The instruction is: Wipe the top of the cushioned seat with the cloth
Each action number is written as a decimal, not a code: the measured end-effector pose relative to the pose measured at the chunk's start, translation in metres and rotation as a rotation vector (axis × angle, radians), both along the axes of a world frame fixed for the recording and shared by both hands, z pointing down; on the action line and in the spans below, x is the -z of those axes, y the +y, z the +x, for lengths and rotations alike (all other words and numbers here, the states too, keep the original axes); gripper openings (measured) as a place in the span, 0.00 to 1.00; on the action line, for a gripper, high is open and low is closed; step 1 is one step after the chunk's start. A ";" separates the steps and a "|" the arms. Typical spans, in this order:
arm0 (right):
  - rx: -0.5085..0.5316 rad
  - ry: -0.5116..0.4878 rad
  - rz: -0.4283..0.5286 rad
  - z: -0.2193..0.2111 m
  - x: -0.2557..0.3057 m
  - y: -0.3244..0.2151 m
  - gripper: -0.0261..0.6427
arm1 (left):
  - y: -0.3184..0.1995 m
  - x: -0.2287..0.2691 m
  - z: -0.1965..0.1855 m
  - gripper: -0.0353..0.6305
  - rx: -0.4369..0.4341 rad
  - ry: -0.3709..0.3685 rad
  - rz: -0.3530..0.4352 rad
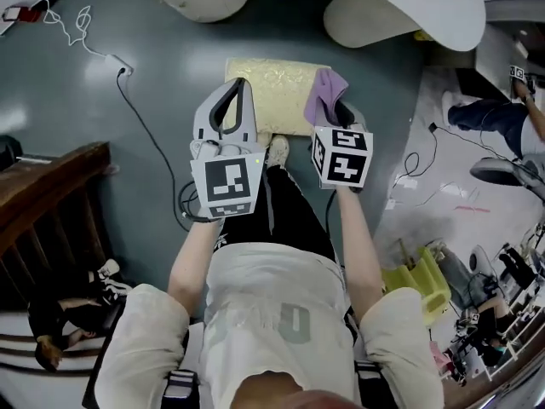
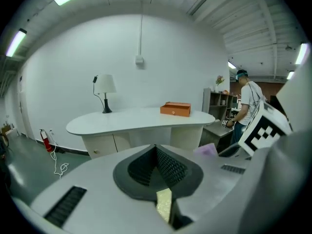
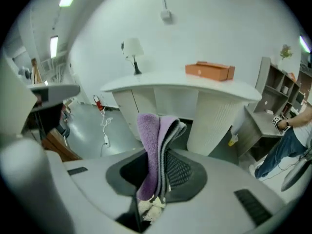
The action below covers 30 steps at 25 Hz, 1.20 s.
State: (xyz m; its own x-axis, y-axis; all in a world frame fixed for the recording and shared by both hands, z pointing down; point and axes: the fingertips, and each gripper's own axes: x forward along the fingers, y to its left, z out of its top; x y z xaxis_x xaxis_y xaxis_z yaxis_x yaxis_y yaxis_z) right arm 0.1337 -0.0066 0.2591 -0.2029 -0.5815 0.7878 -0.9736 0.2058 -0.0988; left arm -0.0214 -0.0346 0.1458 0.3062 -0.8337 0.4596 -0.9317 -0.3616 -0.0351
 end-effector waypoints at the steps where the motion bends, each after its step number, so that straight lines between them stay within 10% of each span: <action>1: -0.006 -0.024 0.037 -0.006 0.032 -0.003 0.17 | 0.000 0.016 0.001 0.06 0.003 0.006 0.000; 10: 0.013 -0.065 0.352 -0.045 0.235 0.021 0.17 | 0.030 0.141 0.008 0.06 -0.042 0.075 0.038; 30: 0.047 -0.035 0.418 -0.072 0.251 0.034 0.17 | 0.038 0.172 -0.014 0.06 -0.059 0.085 0.121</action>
State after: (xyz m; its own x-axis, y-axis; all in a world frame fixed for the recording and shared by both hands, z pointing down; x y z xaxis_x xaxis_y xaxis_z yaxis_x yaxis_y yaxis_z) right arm 0.0619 0.0275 0.0079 -0.2590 -0.8391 0.4784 -0.9598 0.2790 -0.0302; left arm -0.0357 0.0036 -0.0266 0.3895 -0.8608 0.3275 -0.9105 -0.4135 -0.0041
